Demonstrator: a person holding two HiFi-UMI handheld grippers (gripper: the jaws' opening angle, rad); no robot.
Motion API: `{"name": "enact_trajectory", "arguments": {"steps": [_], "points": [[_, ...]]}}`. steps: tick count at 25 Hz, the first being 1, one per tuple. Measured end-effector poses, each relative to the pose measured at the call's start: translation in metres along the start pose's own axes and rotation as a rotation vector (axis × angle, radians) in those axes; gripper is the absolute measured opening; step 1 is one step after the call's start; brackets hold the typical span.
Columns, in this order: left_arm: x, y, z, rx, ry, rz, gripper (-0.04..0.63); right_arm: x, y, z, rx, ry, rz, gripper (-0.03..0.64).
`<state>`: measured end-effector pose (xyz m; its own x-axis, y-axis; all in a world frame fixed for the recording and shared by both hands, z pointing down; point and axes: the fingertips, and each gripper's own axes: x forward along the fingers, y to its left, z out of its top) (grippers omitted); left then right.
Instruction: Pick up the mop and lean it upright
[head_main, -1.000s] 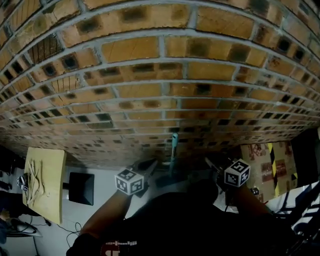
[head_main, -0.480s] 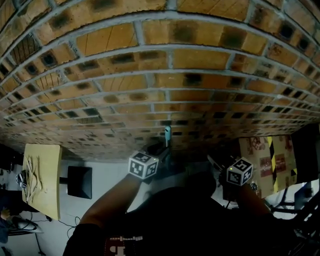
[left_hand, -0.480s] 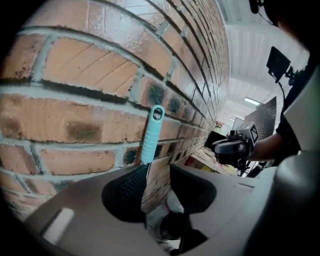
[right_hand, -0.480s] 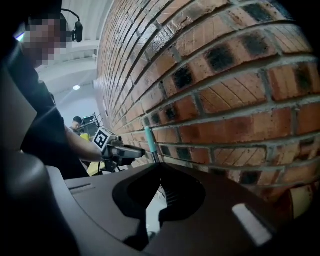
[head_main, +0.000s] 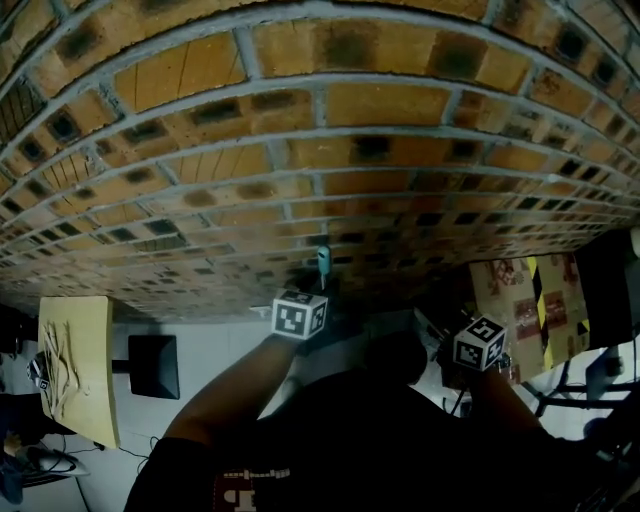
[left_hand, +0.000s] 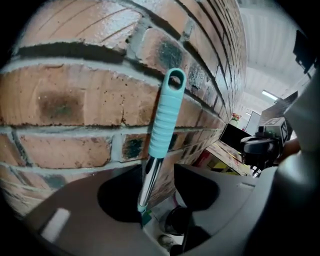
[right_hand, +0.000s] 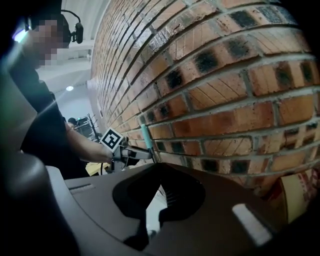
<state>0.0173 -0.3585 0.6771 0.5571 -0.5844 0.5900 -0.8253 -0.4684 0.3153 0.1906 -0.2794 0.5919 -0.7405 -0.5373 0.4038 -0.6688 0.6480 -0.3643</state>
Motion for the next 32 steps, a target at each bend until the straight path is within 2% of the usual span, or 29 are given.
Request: {"name": "enact_trajectory", "arguments": {"steps": [7,12,13,16,21,25,28,32], "points": [[0.015,0.017,0.000,-0.063,0.003,0.078,0.175,-0.008,-0.007,0.000,0.015,-0.011,-0.026,0.014],[0.016,0.022,0.000,-0.041,-0.014,0.107,0.159,-0.008,-0.008,0.008,-0.003,-0.010,-0.025,0.014],[0.015,0.022,0.000,-0.039,-0.013,0.108,0.111,-0.008,-0.007,0.008,-0.004,-0.008,-0.022,0.014],[0.012,0.020,-0.002,-0.023,-0.008,0.102,0.112,-0.006,-0.003,0.010,-0.006,-0.009,-0.012,0.014],[-0.003,0.008,-0.017,0.054,0.016,0.051,0.109,-0.004,0.003,0.017,-0.024,-0.011,-0.001,0.014],[-0.030,-0.001,-0.020,0.177,0.071,0.045,0.103,-0.002,0.009,0.024,-0.041,-0.016,0.011,0.014],[-0.052,-0.007,-0.014,0.227,0.092,0.038,0.101,0.001,0.012,0.026,-0.046,-0.031,0.023,0.014],[-0.084,-0.024,0.011,0.289,0.077,0.007,0.101,0.004,0.023,0.038,-0.062,-0.039,0.040,0.014]]}}
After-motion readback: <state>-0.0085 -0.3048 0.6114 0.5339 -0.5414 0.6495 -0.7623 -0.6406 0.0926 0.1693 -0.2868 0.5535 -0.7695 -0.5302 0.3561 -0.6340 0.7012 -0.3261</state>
